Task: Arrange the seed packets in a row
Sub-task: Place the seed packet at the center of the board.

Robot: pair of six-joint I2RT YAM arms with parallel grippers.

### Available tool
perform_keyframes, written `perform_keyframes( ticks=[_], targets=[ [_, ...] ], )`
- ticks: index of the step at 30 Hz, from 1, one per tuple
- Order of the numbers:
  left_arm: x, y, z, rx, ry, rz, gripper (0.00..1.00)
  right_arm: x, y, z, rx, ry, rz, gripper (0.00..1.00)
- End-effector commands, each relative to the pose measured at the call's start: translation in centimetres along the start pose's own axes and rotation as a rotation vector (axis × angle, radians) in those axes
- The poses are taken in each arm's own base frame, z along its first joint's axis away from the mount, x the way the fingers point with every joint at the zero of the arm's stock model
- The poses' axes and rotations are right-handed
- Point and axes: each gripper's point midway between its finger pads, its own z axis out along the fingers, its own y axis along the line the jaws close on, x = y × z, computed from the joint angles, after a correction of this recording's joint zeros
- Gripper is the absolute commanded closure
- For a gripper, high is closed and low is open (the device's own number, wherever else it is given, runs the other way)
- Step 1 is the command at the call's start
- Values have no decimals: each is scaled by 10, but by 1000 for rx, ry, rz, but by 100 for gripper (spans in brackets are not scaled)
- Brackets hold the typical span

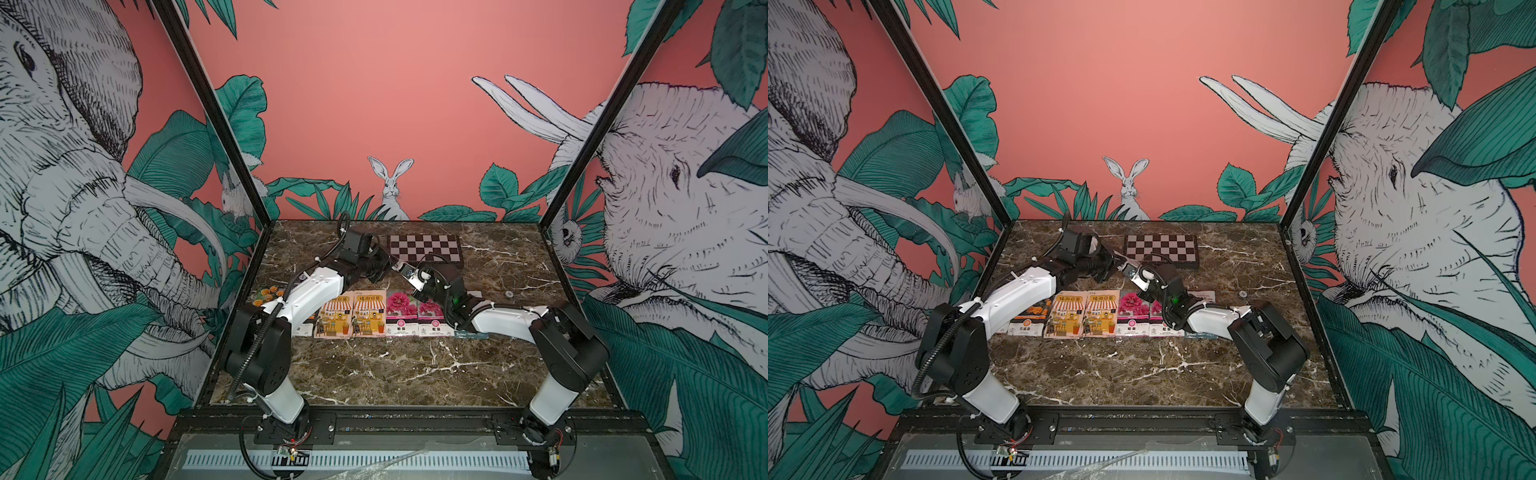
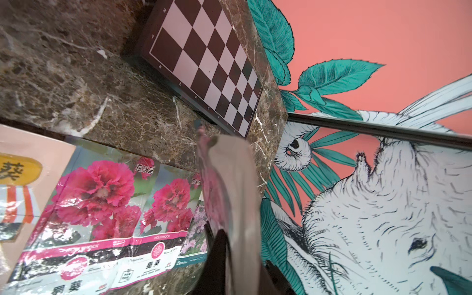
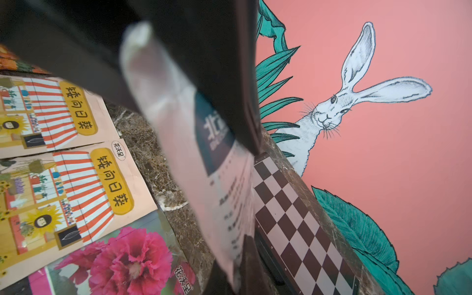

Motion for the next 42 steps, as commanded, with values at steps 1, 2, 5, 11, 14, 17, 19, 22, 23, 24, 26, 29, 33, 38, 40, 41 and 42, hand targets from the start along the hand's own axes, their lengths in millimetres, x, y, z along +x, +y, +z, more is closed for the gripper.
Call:
perform_keyframes(
  ticks=[1, 2, 5, 11, 14, 17, 19, 22, 23, 24, 26, 29, 33, 38, 40, 41, 42],
  targets=[
    [-5, -22, -26, 60, -49, 21, 66, -17, -14, -12, 4, -56, 58, 100],
    [-8, -22, -29, 56, -60, 28, 62, -14, -15, -15, -1, -43, 75, 100],
    [-17, -26, -37, 58, -86, 55, 48, -12, -21, -32, -18, -12, 140, 100],
    [-46, -6, -57, -36, -202, 156, 29, 14, -45, -75, -63, 157, 436, 100],
    [-50, 10, -56, -70, -210, 203, 25, 32, -50, -100, -94, 274, 577, 100],
    [-54, 37, -53, -130, -214, 250, 23, 49, -56, -126, -89, 380, 695, 100],
    [-57, 54, -53, -180, -213, 304, 20, 60, -62, -145, -72, 458, 775, 100],
    [-61, 79, -60, -282, -216, 396, 17, 75, -69, -173, -18, 588, 894, 100],
    [-62, 86, -63, -311, -216, 422, 16, 82, -70, -182, 2, 637, 929, 100],
    [-64, 91, -67, -338, -223, 443, 16, 87, -70, -190, 14, 688, 963, 100],
    [-66, 99, -75, -376, -226, 489, 16, 96, -67, -207, 29, 786, 1000, 100],
    [-70, 101, -87, -401, -236, 556, 14, 105, -62, -224, 34, 881, 1018, 100],
    [-76, 96, -105, -420, -251, 637, 13, 119, -59, -234, 25, 960, 1054, 100],
    [-82, 91, -119, -460, -252, 740, 12, 143, -60, -237, 23, 1044, 1068, 100],
    [-83, 93, -123, -484, -247, 774, 11, 152, -63, -234, 23, 1059, 1078, 100],
    [-85, 95, -125, -497, -246, 783, 11, 155, -64, -233, 22, 1059, 1083, 100],
    [-86, 96, -125, -505, -241, 795, 11, 159, -66, -229, 19, 1054, 1090, 100]
  ],
)
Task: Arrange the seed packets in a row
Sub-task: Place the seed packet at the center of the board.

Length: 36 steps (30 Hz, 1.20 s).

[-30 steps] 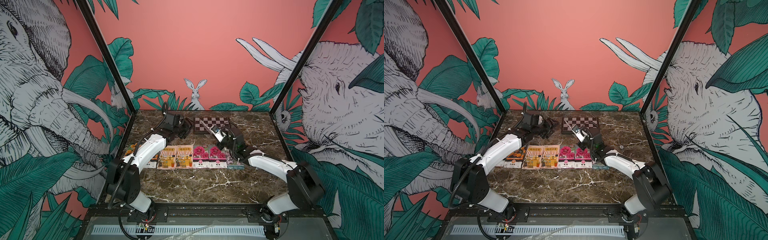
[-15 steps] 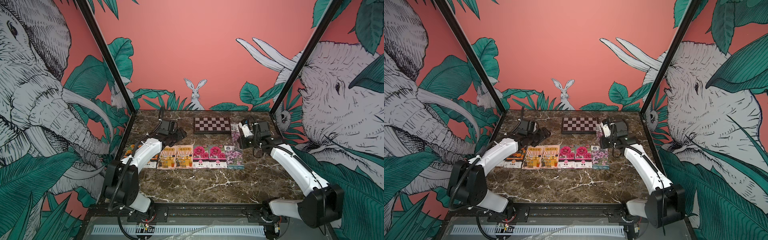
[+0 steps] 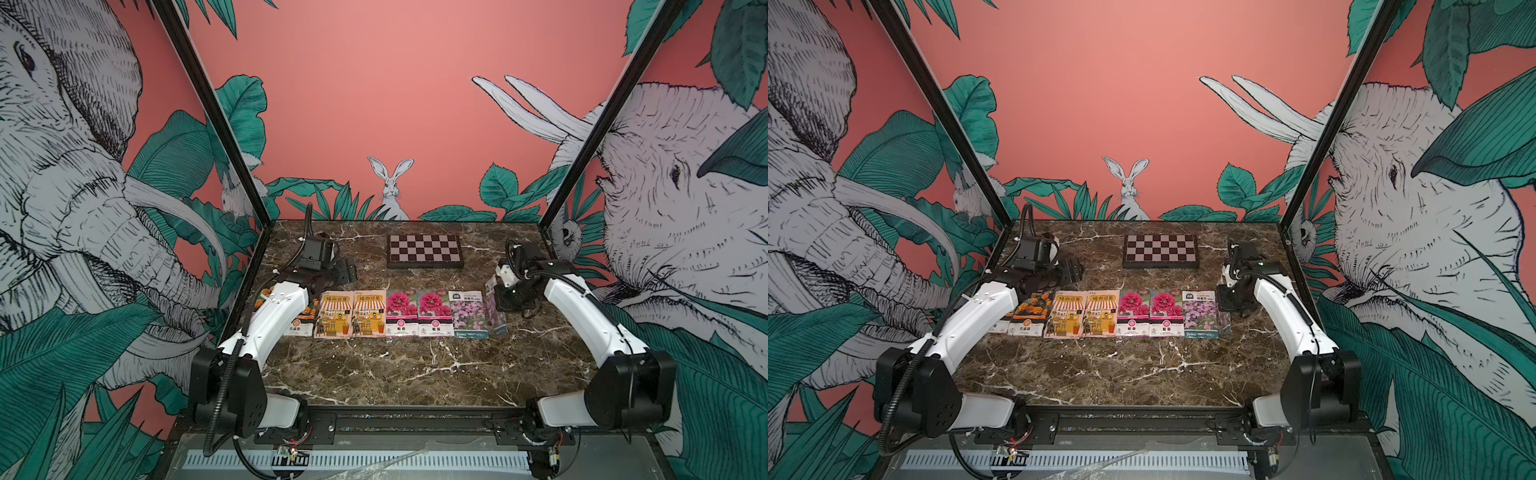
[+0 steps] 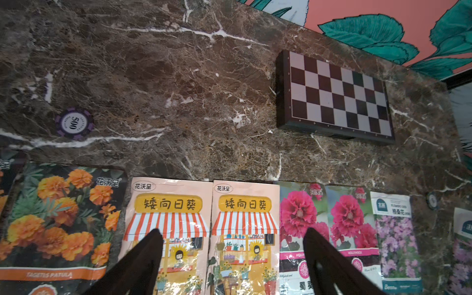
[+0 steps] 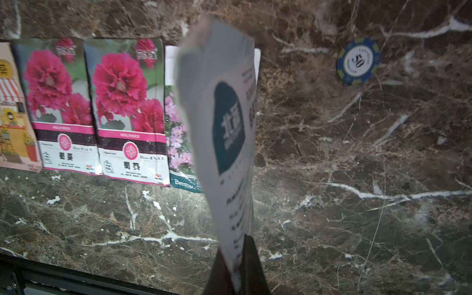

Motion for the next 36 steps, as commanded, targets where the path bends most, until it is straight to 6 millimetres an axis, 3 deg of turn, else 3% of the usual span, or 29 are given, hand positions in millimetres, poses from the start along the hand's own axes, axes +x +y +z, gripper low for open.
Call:
perform_keyframes(
  ticks=[1, 13, 16, 27, 33, 36],
  targets=[
    [-4, 12, -13, -52, 1, 89, 11, -5, -7, 3, -11, 10, -4, 100],
    [-3, 17, -10, -36, 13, 74, 10, -31, -16, 27, -115, 13, 20, 98],
    [-3, 16, -11, -27, 12, 78, 10, -30, -20, 38, -132, 56, 32, 95],
    [-2, 17, -10, -33, 14, 76, 8, -18, -18, 36, -204, 121, 32, 85],
    [-3, 18, -11, -36, 11, 74, 8, -14, -34, 37, -127, 144, 52, 80],
    [-2, 18, -11, -40, 13, 75, 8, -12, -42, 34, -78, 149, 50, 67]
  ],
)
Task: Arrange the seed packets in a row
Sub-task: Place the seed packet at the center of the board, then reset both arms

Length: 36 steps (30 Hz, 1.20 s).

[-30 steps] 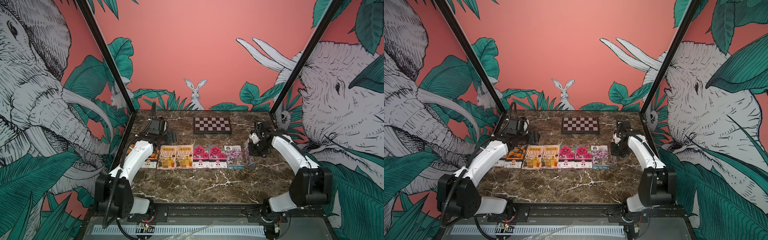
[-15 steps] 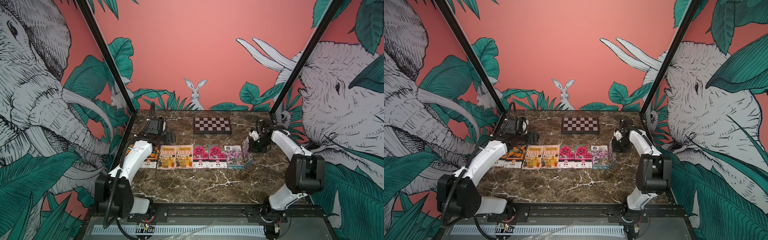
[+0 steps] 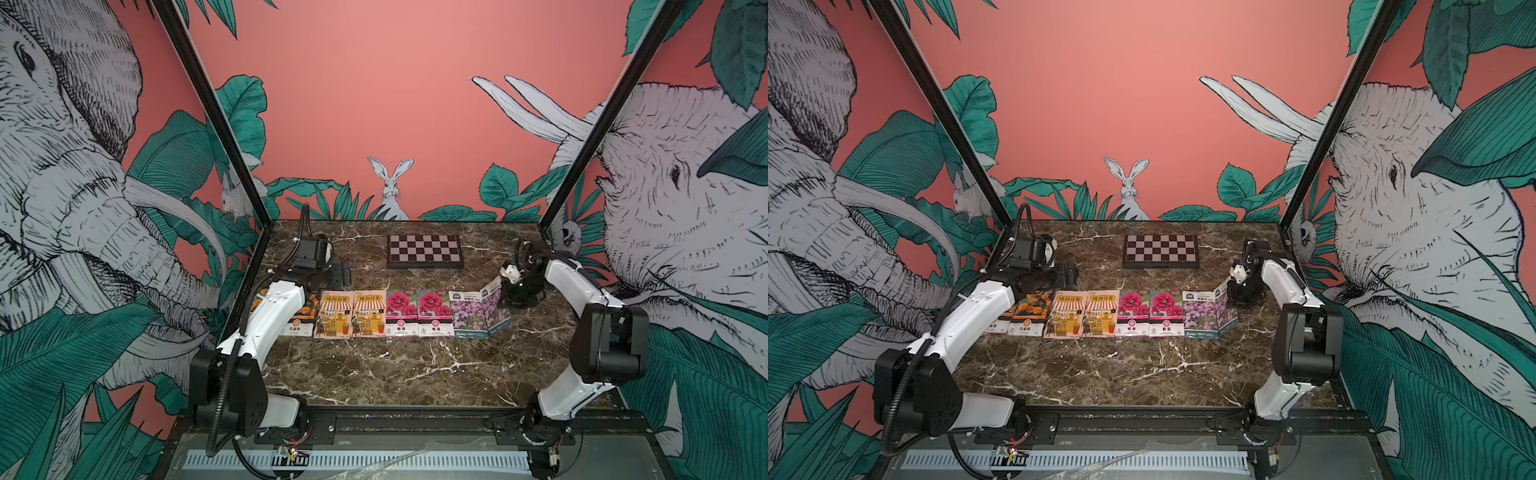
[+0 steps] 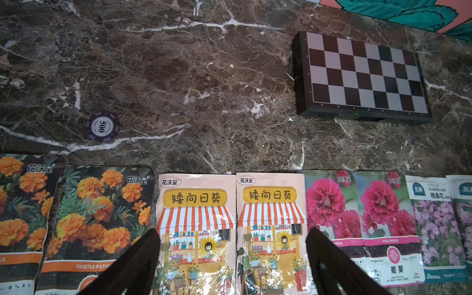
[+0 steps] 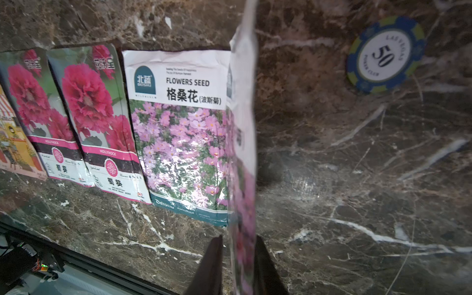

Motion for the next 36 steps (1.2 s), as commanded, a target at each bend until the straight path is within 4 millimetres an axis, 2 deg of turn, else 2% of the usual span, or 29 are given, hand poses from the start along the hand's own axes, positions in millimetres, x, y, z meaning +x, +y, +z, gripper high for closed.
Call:
perform_keyframes(
  ticks=[1, 4, 5, 8, 14, 18, 20, 23, 27, 31, 36],
  targets=[
    [-6, 2, -11, -9, -21, 2, 8, 5, -8, -10, 60, 23, -10, 61],
    [-6, 10, -13, -48, -25, -15, 8, -2, -20, -24, 156, -46, -28, 44],
    [-7, 12, -15, -59, -27, -18, 7, -6, -25, -36, 205, -103, -25, 38],
    [-9, 20, -19, -94, -40, -33, 7, -18, -29, -63, 275, -249, -25, 26],
    [-25, 30, -36, -139, -121, -57, 6, -34, -28, -109, 343, -482, -9, 19],
    [-43, 41, -54, -198, -239, -57, 3, -48, -22, -146, 344, -747, 20, 11],
    [-49, 51, -60, -251, -306, -46, 1, -51, -22, -163, 351, -892, 44, 2],
    [-52, 76, -69, -382, -406, -41, 1, -49, -28, -178, 377, -1073, 83, 1],
    [-40, 116, -75, -600, -473, -59, 1, -38, -37, -171, 406, -1220, 89, 1],
    [-14, 144, -69, -746, -476, -42, 1, -25, -54, -136, 449, -1248, 104, 1],
    [10, 163, -56, -764, -433, -45, 1, -17, -74, -91, 484, -1177, 151, 1]
  ],
)
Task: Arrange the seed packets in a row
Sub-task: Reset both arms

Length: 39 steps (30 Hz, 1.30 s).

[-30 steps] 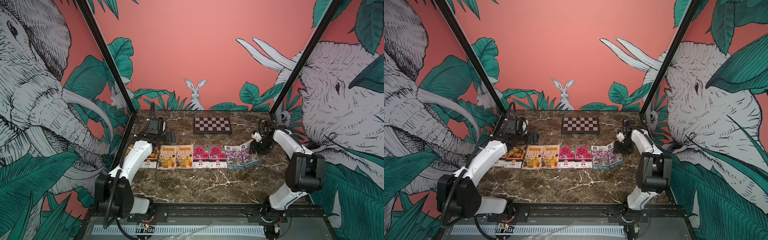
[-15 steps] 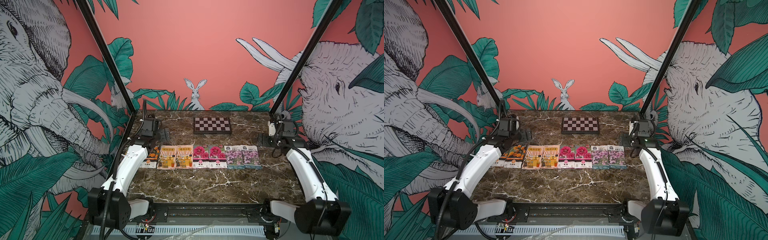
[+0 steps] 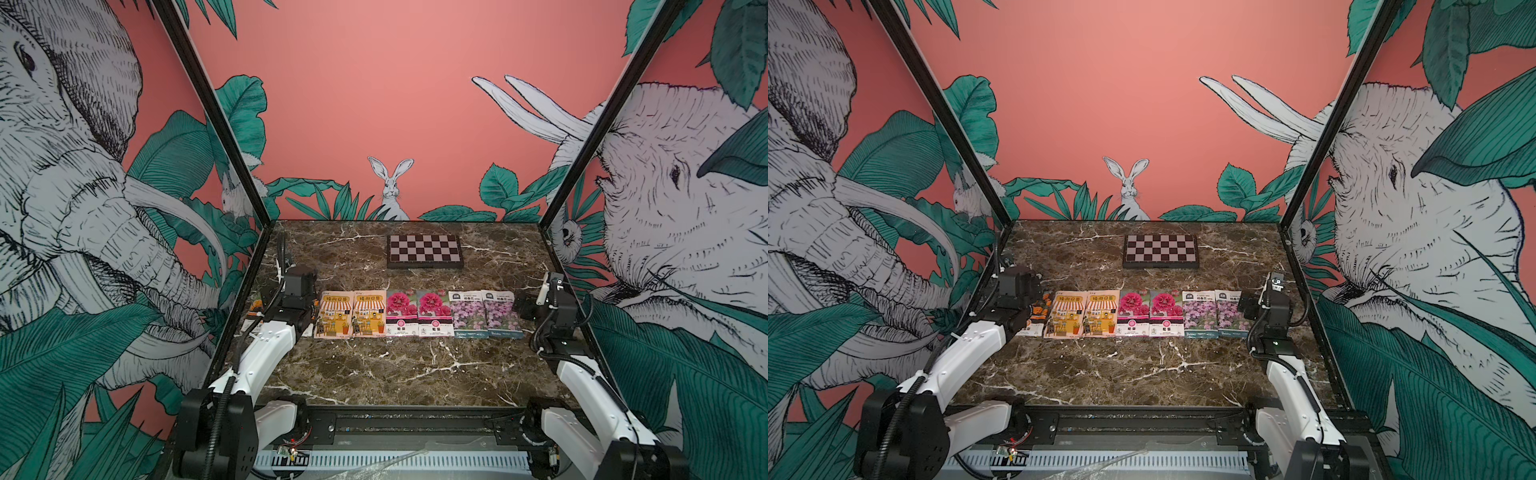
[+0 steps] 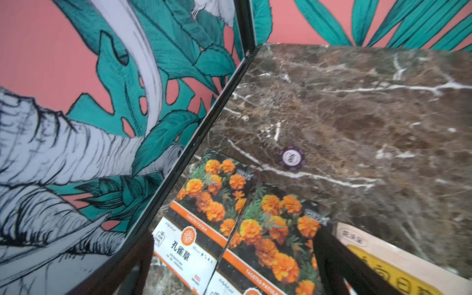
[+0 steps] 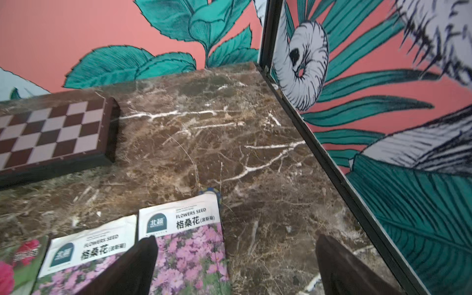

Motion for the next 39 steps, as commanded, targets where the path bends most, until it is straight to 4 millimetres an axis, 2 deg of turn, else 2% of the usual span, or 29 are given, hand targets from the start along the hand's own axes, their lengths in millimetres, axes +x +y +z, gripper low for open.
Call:
perform_keyframes(
  ticks=[1, 3, 7, 11, 18, 25, 29, 35, 37, 39],
  targets=[
    [-7, 18, 6, -61, -53, -43, 1, -19, -7, 8, 47, -108, 46, 2],
    [3, 18, 16, -38, -34, -48, 1, -8, -5, 17, 45, -93, 27, 1],
    [16, 1, 29, 96, -52, -30, 1, 1, 2, 28, 11, -119, 23, 2],
    [13, -22, 23, 236, -185, -1, 1, 3, 13, 38, -40, -143, -1, 1],
    [17, -48, 13, 390, -323, 37, 1, 0, 24, 51, -86, -173, -37, 1],
    [14, -67, 13, 483, -360, 54, 1, 11, 37, 66, -144, -174, -53, 1],
    [19, -78, 17, 523, -383, 53, 1, 14, 44, 70, -180, -187, -66, 1],
    [30, -84, 32, 515, -346, 59, 1, 15, 45, 74, -180, -150, -74, 1],
    [27, -85, 37, 501, -358, 53, 0, 15, 45, 79, -166, -126, -76, 1],
    [31, -85, 42, 488, -291, 62, 0, 15, 47, 80, -142, -115, -96, 1]
  ],
)
